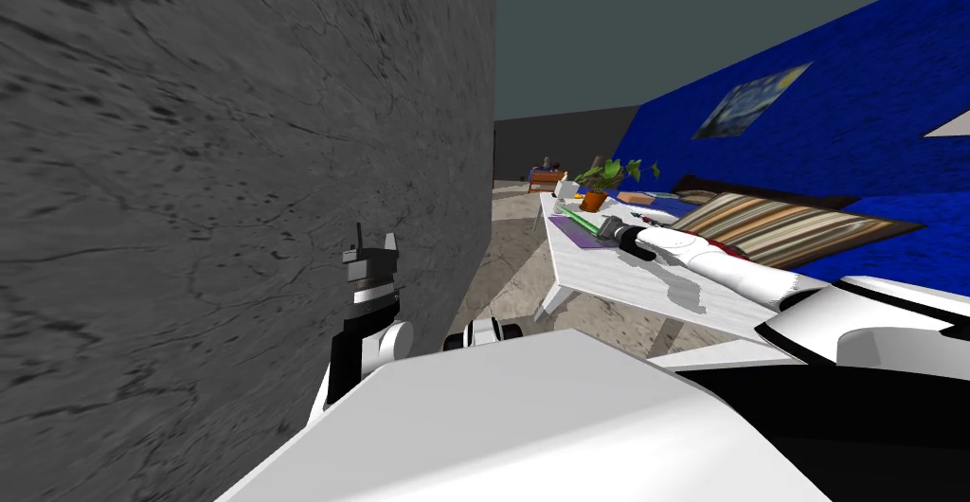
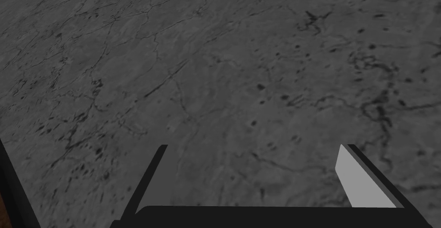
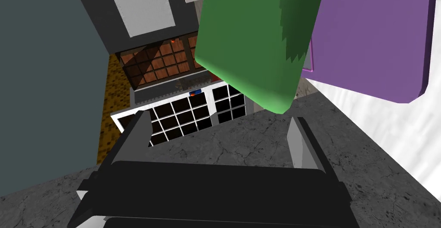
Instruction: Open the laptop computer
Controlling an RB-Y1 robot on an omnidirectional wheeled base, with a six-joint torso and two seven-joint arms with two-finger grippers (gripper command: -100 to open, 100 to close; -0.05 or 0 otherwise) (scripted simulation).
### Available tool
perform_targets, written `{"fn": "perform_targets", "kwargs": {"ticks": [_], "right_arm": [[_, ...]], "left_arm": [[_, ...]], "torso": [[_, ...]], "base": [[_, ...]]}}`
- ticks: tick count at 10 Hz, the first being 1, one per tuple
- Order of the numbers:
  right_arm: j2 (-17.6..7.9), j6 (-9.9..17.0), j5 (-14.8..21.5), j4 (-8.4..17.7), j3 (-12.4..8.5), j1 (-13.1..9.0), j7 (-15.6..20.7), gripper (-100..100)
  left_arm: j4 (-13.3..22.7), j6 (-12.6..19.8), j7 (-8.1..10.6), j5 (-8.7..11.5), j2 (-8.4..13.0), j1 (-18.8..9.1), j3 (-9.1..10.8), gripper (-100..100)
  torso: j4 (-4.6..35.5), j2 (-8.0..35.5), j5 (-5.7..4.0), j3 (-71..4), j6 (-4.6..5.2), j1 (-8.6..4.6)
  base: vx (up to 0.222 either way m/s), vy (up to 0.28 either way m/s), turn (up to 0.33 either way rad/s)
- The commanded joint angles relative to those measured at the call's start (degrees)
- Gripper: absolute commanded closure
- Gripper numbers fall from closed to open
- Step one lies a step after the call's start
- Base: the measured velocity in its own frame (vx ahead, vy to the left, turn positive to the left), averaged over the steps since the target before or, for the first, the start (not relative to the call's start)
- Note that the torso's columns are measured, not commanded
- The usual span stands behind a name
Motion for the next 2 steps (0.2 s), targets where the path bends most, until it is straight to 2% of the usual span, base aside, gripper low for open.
{"fn": "perform_targets", "kwargs": {"ticks": [1,2], "right_arm": [[0.07,-0.04,0.0,0.01,0.07,0.07,0.0,0],[0.13,-0.08,0.01,0.02,0.14,0.13,0.0,0]], "left_arm": [[0.0,0.0,0.0,0.0,0.0,0.0,0.0,0],[0.0,0.0,0.0,0.0,0.0,0.0,0.0,0]], "torso": [[0.01,0.01,0.02,0.01,-0.01,0.05],[0.01,0.02,0.03,0.01,-0.01,0.07]], "base": [[0.0,0.0,0.0],[0.0,0.0,0.0]]}}
